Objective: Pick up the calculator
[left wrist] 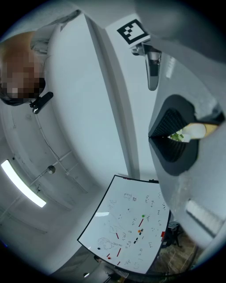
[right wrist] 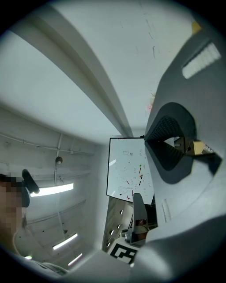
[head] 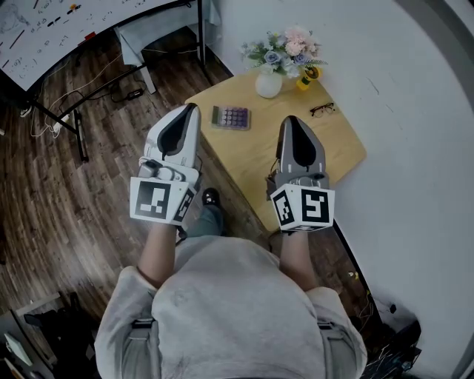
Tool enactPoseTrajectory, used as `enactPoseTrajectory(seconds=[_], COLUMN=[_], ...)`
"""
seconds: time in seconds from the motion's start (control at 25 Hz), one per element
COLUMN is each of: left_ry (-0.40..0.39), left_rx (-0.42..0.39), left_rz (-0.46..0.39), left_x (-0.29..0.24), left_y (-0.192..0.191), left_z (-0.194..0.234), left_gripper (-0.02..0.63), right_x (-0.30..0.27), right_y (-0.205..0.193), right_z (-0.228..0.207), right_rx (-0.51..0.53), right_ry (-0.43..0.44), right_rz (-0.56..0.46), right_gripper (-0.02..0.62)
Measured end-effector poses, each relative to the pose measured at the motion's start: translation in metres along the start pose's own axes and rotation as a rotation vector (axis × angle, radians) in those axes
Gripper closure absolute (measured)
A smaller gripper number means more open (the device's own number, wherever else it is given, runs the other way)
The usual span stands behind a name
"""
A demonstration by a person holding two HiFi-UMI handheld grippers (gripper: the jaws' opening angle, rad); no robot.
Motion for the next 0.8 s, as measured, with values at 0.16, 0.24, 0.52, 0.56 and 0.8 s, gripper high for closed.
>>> enactPoseTrajectory(seconds=[0.16, 0.24, 0.52, 0.56, 0.8], left_ry=[-0.002, -0.003, -0.031, -0.040, -0.074], left_rx=[0.003, 0.005, 0.020, 0.026, 0.075], left_rz=[0.007, 0.015, 0.109, 0.128, 0.266], left_x=[-0.025, -0.037, -0.075, -0.080, -0.097], left_y=[-0.011, -0.018, -0.055, -0.063, -0.116], left_z=[0.012, 0.018, 0.037, 0.039, 0.045], left_gripper=[0.601, 0.601, 0.600, 0.600, 0.600], right_x=[-0.030, -0.046, -0.093, -0.099, -0.124], right_y=[-0.005, -0.010, -0.038, -0.044, -0.083], right_z=[-0.010, -0.016, -0.035, -0.038, -0.054], right_rx=[-0.015, -0.022, -0.066, -0.074, -0.128], right_ry=[-0.003, -0.009, -0.040, -0.046, -0.088], right_rz=[0.027, 0.052, 0.169, 0.191, 0.325], right_gripper=[0.592, 0.592, 0.592, 0.592, 0.592])
Point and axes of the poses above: the fingertips, and each gripper's own axes: x backward along the fingers, z to its left, y out of its top, the point moved 6 cm from there along x, backward along the fingers, and after that the axes turned 15 degrees about -x, right-handed, at the moved point
